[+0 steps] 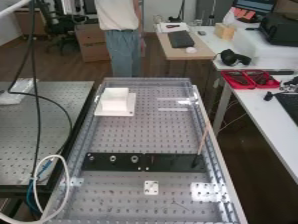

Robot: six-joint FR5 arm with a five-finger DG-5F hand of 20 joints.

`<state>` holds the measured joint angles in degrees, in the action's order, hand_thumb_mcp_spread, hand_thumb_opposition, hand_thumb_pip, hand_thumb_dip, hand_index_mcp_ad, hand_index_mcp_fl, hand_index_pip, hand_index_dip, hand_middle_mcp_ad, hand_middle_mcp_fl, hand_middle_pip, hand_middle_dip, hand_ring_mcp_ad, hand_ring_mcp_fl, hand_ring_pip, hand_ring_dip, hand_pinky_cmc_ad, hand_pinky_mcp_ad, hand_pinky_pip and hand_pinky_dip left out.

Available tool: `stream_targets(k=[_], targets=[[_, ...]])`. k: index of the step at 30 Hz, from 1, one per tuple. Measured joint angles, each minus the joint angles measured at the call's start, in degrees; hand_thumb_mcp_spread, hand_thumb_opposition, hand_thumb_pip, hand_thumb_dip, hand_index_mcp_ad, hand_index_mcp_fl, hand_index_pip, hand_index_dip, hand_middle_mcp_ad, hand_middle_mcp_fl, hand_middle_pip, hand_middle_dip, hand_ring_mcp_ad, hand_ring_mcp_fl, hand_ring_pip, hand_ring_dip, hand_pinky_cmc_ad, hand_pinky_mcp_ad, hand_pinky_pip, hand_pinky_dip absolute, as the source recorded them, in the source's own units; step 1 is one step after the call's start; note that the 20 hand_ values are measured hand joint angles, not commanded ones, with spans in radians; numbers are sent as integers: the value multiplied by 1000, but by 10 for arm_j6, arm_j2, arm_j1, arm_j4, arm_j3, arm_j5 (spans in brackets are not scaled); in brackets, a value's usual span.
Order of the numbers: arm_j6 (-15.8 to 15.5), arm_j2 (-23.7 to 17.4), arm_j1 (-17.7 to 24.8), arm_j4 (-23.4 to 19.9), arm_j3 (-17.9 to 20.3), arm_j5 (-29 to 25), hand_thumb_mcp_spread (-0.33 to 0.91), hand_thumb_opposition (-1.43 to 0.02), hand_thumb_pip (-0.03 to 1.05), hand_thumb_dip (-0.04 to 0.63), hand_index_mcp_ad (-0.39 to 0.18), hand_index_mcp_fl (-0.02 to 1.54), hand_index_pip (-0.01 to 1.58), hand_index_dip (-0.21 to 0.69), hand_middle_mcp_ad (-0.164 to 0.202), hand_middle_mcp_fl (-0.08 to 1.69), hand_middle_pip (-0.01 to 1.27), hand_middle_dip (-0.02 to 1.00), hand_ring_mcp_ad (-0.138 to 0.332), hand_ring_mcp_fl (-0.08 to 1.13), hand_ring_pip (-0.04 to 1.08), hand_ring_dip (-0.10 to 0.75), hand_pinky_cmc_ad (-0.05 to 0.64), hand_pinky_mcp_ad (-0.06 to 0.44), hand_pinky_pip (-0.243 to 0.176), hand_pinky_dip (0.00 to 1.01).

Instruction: Grab the larger nut and place it in the white container

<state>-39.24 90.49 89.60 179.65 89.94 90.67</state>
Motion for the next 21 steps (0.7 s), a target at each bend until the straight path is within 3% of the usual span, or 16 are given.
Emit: stream_targets(k=[2, 4, 6, 7, 9, 12, 15, 21], targets=[[0, 1, 0, 0, -1, 1, 2, 2, 24, 5, -5, 19, 5, 19, 47, 7, 12, 24, 68, 3, 12, 12, 66, 49, -10, 9], [1, 2, 0, -1, -2, 3, 24, -87, 51, 0, -5, 19, 5, 19, 38, 10, 19, 24, 68, 3, 16, 12, 61, 49, -10, 23], [1, 3, -1, -1, -2, 4, 178, -323, 278, 26, -7, 24, 21, 19, 26, 5, 56, 35, 72, 7, 24, 16, 84, 73, -10, 80], [2, 3, -1, -1, -2, 5, 215, -400, 305, 37, -7, 19, 21, 19, 26, 7, 73, 51, 73, 2, 42, 16, 99, 99, -12, 119], [2, 3, -1, -2, -2, 5, 234, -538, 293, 35, -7, 24, 51, 19, 26, 12, 103, 80, 94, 0, 63, 23, 162, 164, -21, 183], [4, 3, -2, -4, -1, 5, 243, -618, 311, 47, -7, 24, 68, 19, 24, 9, 115, 115, 124, 3, 72, 40, 237, 227, -44, 260], [4, 3, -2, -3, 0, 4, 250, -665, 316, 47, -7, 24, 68, 16, 28, 5, 122, 143, 157, 3, 87, 40, 302, 262, -61, 298], [2, 2, -2, -3, 0, 2, 246, -709, 318, 47, -3, 24, 84, 16, 35, 7, 138, 157, 183, 0, 103, 56, 346, 295, -75, 333]])
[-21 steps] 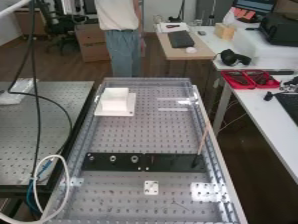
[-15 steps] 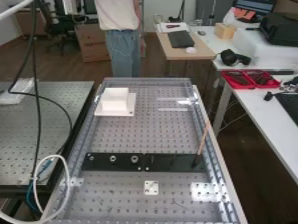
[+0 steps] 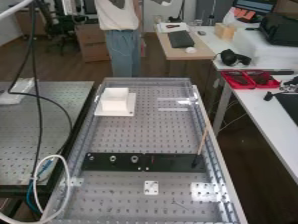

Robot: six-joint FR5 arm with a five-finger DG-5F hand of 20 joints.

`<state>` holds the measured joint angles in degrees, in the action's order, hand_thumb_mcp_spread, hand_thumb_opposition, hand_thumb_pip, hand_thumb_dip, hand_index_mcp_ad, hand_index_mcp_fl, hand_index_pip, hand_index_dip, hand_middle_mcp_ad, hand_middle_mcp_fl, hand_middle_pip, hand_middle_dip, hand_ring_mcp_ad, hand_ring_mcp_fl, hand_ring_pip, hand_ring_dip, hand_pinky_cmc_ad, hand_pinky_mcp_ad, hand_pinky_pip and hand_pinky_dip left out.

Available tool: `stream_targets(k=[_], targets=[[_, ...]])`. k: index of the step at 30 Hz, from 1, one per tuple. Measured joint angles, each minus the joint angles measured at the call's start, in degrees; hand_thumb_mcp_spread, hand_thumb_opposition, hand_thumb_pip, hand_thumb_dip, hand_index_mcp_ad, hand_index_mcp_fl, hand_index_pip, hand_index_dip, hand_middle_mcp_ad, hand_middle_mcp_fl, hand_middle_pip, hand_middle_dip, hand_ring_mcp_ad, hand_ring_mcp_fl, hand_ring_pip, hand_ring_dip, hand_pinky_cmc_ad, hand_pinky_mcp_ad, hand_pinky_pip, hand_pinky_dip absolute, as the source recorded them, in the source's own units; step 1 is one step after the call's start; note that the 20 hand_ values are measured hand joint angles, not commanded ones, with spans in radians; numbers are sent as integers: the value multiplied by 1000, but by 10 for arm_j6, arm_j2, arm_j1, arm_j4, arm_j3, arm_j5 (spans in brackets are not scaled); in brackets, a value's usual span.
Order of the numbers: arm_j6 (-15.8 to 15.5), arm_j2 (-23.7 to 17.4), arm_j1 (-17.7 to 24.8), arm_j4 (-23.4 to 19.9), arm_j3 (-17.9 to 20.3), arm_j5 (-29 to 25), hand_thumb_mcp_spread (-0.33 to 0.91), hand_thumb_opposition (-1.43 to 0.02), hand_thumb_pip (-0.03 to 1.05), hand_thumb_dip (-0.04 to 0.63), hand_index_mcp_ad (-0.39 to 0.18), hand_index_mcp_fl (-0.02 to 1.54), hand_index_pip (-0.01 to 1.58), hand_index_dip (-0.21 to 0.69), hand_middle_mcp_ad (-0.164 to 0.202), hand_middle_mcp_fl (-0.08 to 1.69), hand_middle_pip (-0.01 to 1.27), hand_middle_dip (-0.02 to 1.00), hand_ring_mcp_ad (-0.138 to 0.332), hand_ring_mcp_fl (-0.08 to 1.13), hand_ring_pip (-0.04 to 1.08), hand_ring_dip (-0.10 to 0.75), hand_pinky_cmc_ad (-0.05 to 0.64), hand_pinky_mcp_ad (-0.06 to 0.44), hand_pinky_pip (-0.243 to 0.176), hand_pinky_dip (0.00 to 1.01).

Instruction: Grab the larger nut and place it in the white container

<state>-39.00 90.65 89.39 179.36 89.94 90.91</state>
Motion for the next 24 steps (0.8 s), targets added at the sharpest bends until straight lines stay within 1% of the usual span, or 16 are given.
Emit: stream_targets(k=[2, 3, 5, 6, 7, 11, 13, 16, 20, 21, 24], targets=[[0, 0, 0, 0, 0, 0, 250, -709, 318, 51, -3, 24, 86, 16, 37, 9, 150, 164, 188, 0, 103, 56, 367, 312, -75, 340], [0, 0, 0, 1, 0, 0, 244, -712, 318, 47, -7, 24, 86, 16, 37, 9, 152, 164, 185, 0, 103, 56, 363, 314, -75, 342], [0, 0, 0, 2, 0, 0, 248, -728, 321, 47, -7, 24, 86, 16, 37, 9, 152, 166, 183, 0, 103, 56, 363, 314, -75, 344], [0, 0, 0, 2, 0, 0, 244, -730, 328, 47, -7, 24, 86, 16, 37, 9, 152, 173, 190, 0, 103, 56, 365, 314, -75, 349], [0, 0, 0, 2, 0, 0, 248, -730, 333, 51, -3, 24, 86, 16, 37, 9, 152, 173, 190, 0, 103, 56, 379, 314, -73, 351], [0, 0, 0, -1, 0, 1, 248, -730, 333, 47, -3, 26, 86, 16, 37, 9, 152, 171, 192, 2, 105, 56, 379, 316, -73, 354], [0, 0, 0, -1, 0, 0, 248, -730, 333, 47, -3, 26, 86, 16, 37, 9, 152, 171, 201, 0, 105, 56, 379, 312, -89, 349], [0, -1, 0, -2, 2, -1, 244, -730, 333, 47, -3, 26, 86, 16, 37, 9, 154, 171, 201, 0, 105, 56, 379, 314, -91, 353], [1, -3, 1, -7, 9, -6, 246, -731, 333, 47, -7, 26, 86, 16, 38, 9, 152, 175, 201, 0, 105, 56, 379, 314, -91, 353], [2, -3, 1, -8, 11, -7, 248, -738, 333, 47, -7, 26, 86, 16, 38, 9, 154, 171, 201, 0, 105, 56, 396, 314, -91, 353], [3, -4, 2, -16, 22, -12, 248, -738, 333, 47, -7, 26, 86, 16, 38, 9, 154, 171, 199, 0, 101, 56, 398, 311, -91, 353]])
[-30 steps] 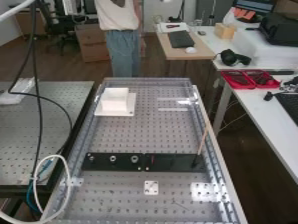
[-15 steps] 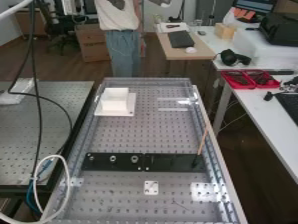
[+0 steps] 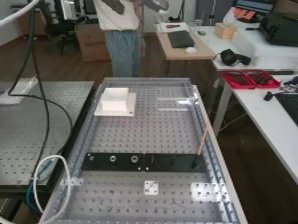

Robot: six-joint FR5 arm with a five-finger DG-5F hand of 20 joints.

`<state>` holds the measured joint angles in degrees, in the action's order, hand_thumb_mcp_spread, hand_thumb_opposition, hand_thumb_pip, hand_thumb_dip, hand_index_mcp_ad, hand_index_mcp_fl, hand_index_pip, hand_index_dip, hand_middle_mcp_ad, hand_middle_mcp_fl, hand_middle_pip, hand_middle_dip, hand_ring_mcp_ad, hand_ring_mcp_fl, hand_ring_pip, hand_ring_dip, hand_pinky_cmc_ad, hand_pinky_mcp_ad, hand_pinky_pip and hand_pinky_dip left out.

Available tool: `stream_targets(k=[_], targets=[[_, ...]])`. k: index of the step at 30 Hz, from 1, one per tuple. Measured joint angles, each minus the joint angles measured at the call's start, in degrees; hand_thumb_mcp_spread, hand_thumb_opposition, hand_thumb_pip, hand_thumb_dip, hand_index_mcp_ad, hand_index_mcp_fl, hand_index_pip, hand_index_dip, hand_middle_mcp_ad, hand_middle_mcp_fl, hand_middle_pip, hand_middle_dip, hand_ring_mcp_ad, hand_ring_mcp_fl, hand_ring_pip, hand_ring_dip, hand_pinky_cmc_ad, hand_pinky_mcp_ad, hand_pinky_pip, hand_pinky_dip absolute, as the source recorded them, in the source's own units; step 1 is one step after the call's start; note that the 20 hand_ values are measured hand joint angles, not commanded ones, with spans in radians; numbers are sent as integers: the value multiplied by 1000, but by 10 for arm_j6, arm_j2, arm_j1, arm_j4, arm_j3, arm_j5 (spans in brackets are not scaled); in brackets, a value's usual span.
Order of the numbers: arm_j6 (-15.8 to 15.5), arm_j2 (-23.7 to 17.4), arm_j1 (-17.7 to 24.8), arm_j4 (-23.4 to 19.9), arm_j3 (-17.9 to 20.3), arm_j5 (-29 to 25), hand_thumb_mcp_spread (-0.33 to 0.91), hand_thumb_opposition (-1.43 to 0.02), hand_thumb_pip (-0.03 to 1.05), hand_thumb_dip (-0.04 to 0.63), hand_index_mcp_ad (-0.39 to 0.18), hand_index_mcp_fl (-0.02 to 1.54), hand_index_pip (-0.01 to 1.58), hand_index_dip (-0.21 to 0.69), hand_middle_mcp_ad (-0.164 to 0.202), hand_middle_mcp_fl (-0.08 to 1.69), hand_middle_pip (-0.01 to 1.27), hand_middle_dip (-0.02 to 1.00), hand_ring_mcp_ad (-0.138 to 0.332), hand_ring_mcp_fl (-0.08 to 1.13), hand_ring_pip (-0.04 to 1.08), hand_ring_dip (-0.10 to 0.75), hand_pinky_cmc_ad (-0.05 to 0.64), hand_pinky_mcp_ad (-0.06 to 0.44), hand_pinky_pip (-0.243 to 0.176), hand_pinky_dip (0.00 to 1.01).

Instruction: Grab the larger nut and place it in the white container

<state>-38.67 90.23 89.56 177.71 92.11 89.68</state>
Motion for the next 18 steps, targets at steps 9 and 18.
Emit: stream_targets(k=[9, 18], targets=[[4, -6, 5, -35, 49, -31, 244, -738, 340, 47, -7, 26, 86, 16, 52, 7, 154, 171, 199, 0, 101, 56, 394, 314, -91, 356], [11, -12, 16, -104, 125, -91, 248, -742, 393, 63, -7, 26, 87, 19, 51, 7, 154, 175, 202, 0, 101, 56, 398, 314, -91, 361]])
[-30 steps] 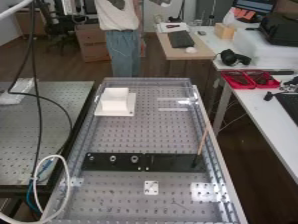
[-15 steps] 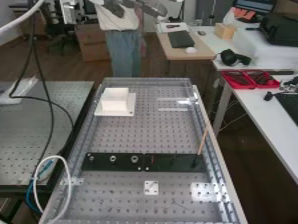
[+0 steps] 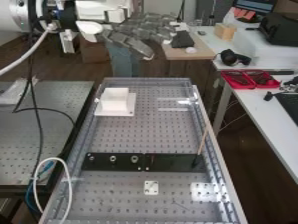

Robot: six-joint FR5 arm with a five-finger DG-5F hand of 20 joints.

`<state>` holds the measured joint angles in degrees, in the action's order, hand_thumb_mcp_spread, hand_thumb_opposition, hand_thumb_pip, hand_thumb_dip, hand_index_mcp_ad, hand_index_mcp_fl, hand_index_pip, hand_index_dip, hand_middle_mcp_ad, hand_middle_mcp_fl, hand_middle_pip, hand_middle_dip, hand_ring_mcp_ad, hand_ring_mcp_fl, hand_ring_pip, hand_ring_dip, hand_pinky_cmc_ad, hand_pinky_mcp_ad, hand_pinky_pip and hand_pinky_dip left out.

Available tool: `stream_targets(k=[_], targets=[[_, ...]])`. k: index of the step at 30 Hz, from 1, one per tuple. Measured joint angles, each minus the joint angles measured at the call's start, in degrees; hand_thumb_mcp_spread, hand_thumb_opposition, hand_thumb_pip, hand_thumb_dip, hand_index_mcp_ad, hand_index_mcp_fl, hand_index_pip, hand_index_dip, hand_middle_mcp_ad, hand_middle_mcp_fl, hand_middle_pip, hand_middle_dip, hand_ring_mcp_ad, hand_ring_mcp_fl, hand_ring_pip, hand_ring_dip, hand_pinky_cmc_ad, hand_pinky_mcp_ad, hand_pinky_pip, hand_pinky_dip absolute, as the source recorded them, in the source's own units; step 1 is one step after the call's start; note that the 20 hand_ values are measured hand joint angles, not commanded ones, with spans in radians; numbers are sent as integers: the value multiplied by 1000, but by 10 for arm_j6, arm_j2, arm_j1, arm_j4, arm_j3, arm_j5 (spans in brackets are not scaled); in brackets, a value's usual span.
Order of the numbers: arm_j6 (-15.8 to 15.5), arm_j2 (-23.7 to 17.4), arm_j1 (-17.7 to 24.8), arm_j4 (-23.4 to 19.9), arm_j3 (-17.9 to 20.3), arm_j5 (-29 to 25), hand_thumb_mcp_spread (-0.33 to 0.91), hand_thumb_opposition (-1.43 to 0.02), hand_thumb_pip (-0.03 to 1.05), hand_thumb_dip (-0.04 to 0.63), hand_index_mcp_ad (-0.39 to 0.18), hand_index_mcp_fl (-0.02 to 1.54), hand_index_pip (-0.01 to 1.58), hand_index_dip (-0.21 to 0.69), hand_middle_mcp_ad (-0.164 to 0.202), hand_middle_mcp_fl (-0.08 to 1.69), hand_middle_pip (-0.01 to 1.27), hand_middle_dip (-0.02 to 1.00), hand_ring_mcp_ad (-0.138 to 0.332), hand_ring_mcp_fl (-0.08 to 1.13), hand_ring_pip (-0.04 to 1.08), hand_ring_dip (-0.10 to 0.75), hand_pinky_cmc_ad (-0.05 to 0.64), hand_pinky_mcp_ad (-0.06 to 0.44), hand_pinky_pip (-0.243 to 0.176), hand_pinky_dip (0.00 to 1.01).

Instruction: Grab the larger nut and place it in the white container

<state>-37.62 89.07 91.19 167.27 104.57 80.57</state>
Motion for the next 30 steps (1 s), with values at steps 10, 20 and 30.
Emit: stream_targets(k=[10, 20, 30], targets=[[-6, 2, 12, -82, 77, -86, 246, -757, 469, 94, -7, 26, 86, -10, 54, 7, 152, 171, 206, 0, 101, 56, 394, 311, -91, 360], [9, 18, 27, -140, 145, -170, 248, -756, 529, 124, -7, 23, 87, -56, 51, 24, 152, 173, 209, 0, 106, 63, 394, 311, -91, 365], [56, 56, 43, -165, 192, -257, 251, -785, 571, 155, -7, 37, 248, -56, 54, 24, 152, 173, 209, 2, 106, 63, 394, 314, -91, 370]])
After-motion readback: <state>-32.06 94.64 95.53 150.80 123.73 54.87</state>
